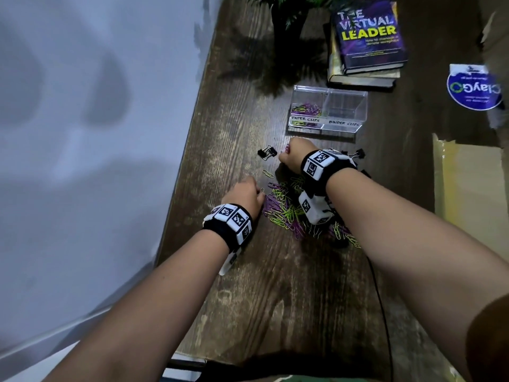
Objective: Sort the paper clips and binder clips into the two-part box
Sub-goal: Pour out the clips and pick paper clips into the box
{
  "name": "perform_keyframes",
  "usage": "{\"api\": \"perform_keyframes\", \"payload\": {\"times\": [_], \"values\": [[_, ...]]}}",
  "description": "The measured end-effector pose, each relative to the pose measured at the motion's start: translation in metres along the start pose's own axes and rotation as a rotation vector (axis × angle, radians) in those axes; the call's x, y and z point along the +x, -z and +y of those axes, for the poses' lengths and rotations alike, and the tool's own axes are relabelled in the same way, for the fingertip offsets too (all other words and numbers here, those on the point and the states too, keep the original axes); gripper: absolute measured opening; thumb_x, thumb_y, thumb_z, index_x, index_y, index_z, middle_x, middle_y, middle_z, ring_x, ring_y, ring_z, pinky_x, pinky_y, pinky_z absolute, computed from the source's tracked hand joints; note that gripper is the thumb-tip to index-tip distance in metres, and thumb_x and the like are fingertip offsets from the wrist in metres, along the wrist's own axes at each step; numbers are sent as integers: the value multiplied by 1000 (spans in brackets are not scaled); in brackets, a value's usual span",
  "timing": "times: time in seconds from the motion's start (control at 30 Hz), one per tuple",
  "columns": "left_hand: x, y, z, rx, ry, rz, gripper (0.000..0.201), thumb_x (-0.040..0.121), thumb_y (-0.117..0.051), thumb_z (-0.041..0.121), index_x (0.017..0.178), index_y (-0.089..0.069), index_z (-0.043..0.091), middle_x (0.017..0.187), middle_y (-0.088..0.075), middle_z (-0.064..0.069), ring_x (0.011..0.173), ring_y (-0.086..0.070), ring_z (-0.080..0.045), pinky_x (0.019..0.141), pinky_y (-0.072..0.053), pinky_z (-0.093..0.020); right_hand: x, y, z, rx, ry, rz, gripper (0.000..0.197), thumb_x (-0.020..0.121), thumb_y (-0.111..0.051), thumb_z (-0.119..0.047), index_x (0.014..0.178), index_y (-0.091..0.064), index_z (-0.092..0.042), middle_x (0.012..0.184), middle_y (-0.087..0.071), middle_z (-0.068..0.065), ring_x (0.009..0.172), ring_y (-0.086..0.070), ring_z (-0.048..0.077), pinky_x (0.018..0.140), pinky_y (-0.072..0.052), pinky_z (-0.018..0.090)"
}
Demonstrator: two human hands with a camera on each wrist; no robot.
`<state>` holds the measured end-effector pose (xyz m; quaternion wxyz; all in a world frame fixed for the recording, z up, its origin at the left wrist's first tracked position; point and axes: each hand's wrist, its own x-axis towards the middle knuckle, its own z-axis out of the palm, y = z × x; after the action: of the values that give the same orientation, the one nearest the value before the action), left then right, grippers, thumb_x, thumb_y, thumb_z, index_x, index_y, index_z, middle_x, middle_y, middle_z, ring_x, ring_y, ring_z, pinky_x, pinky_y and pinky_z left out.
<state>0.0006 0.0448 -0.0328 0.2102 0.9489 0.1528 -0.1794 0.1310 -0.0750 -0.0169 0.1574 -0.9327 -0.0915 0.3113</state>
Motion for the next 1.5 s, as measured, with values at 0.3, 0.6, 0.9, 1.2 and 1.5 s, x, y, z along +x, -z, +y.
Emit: {"api": "perform_keyframes", "payload": {"times": [0.3,0.6,0.9,1.2,1.5], "values": [[3,-12,7,5,-51,-62,26,89,-52,20,109,-49,6,112,-53,-13,90,-58,-32,81,-49,-41,27,89,7,15,39,72,12,91,-53,-19,80,-53,-21,69,-48,-2,64,-52,17,53,-42,25],[8,1,11,-122,-108,-60,15,93,-44,12,107,-45,9,102,-56,-9,82,-53,-23,71,-39,-32,50,108,-7,-193,38,166,31,92,-50,-18,114,-61,0,99,-62,18,110,-58,39,80,-43,35],[98,63,66,-340,-65,89,23,96,-42,16,113,-57,10,107,-62,-5,88,-59,-21,73,-47,-27,51,109,7,-134,78,192,35,86,-59,-6,118,-66,-17,129,-59,11,114,-58,29,91,-46,31],[169,90,148,-44,-389,54,31,90,-42,11,114,-61,10,121,-59,-15,113,-54,-31,92,-38,-29,-8,76,48,217,-5,319,17,89,-54,-15,96,-69,-15,97,-68,8,93,-64,25,86,-51,35],[168,71,156,213,-511,-39,41,91,-49,7,131,-50,11,130,-56,-16,119,-53,-31,96,-42,-35,-36,-12,56,57,91,113,24,82,-68,-19,106,-65,-13,111,-59,7,108,-54,24,97,-48,37]]}}
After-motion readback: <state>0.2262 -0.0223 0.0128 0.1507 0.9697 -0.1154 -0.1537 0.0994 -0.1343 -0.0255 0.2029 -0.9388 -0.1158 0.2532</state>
